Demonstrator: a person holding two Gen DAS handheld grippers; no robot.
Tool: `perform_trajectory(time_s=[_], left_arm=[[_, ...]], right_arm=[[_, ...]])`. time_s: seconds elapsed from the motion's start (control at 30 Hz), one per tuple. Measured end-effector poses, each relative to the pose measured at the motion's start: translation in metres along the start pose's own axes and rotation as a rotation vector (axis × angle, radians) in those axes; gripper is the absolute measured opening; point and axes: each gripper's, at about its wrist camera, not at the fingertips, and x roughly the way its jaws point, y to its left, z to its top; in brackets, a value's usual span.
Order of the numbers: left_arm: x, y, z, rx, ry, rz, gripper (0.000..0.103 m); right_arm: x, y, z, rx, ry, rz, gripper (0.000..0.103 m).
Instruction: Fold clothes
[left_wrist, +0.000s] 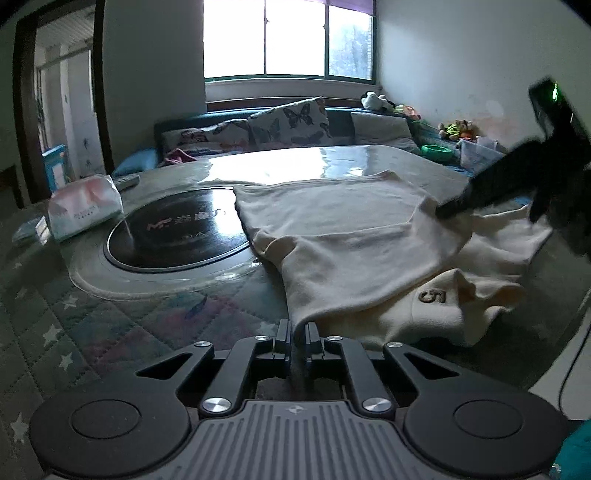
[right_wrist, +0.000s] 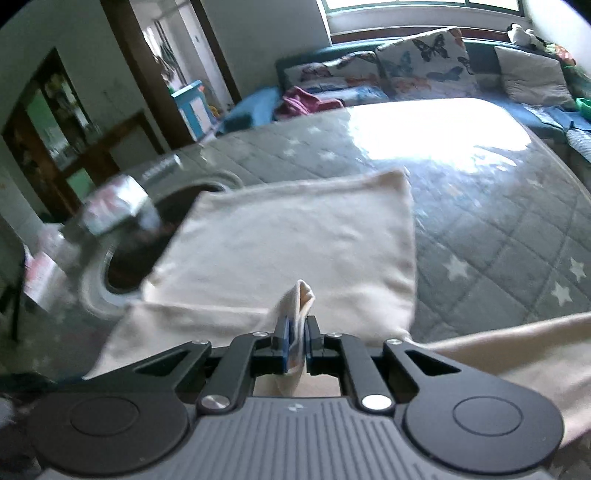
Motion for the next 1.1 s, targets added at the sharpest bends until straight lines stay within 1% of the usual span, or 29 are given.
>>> perform_trajectory(time_s=[0.03, 0.1, 0.17, 0.23, 0.3, 0.43, 0.5, 0.6, 0.67, 0.77, 0.87, 0.97, 1.03, 1.1], left_arm=[[-0.002, 0.003, 0.002, -0.007, 0.002, -0.008, 0.009], [-0.006, 0.009, 0.008, -0.020, 0.004, -0.018, 0.014], [-0.006, 0.015, 0.017, -0.026, -0.008, -0.012, 0.014], [-0.003, 0.018, 0.027, -0.028, -0.024, -0.009, 0.014], [0.004, 0.018, 0.040, -0.027, -0.045, -0.008, 0.014], [0.030, 0.014, 0.061, -0.034, -0.071, -0.033, 0.014], [0.045, 0.011, 0.065, -0.032, -0.060, -0.042, 0.014], [0.069, 0.007, 0.072, -0.029, -0.043, -0.054, 0.014], [0.081, 0.005, 0.071, -0.028, -0.014, -0.045, 0.014], [0.093, 0.004, 0.066, -0.014, 0.011, -0.036, 0.014], [0.094, 0.004, 0.065, -0.004, 0.012, -0.033, 0.014], [0.096, 0.004, 0.064, 0.006, 0.012, -0.030, 0.014], [0.097, 0.003, 0.063, 0.010, 0.014, -0.026, 0.014], [0.098, 0.002, 0.063, 0.015, 0.015, -0.020, 0.014]], right_arm=[[0.002, -0.003, -0.003, -0.001, 0.005, -0.016, 0.012], [0.001, -0.007, -0.005, -0.007, 0.001, -0.045, 0.013], [-0.004, -0.007, -0.007, -0.023, -0.016, -0.061, 0.013], [-0.010, 0.000, -0.006, -0.077, -0.053, -0.077, 0.014], [-0.009, 0.008, -0.006, -0.130, -0.078, -0.075, 0.015], [0.004, 0.028, -0.008, -0.237, -0.093, -0.062, 0.016], [0.011, 0.037, -0.009, -0.280, -0.093, -0.053, 0.016], [0.018, 0.045, -0.015, -0.346, -0.094, -0.067, 0.018], [0.021, 0.047, -0.019, -0.382, -0.092, -0.089, 0.018], [0.018, 0.041, -0.026, -0.395, -0.089, -0.099, 0.019], [0.010, 0.038, -0.029, -0.396, -0.091, -0.116, 0.020], [0.002, 0.035, -0.034, -0.395, -0.089, -0.102, 0.020], [-0.001, 0.035, -0.042, -0.422, -0.086, -0.121, 0.021], [-0.005, 0.035, -0.050, -0.446, -0.097, -0.145, 0.024]])
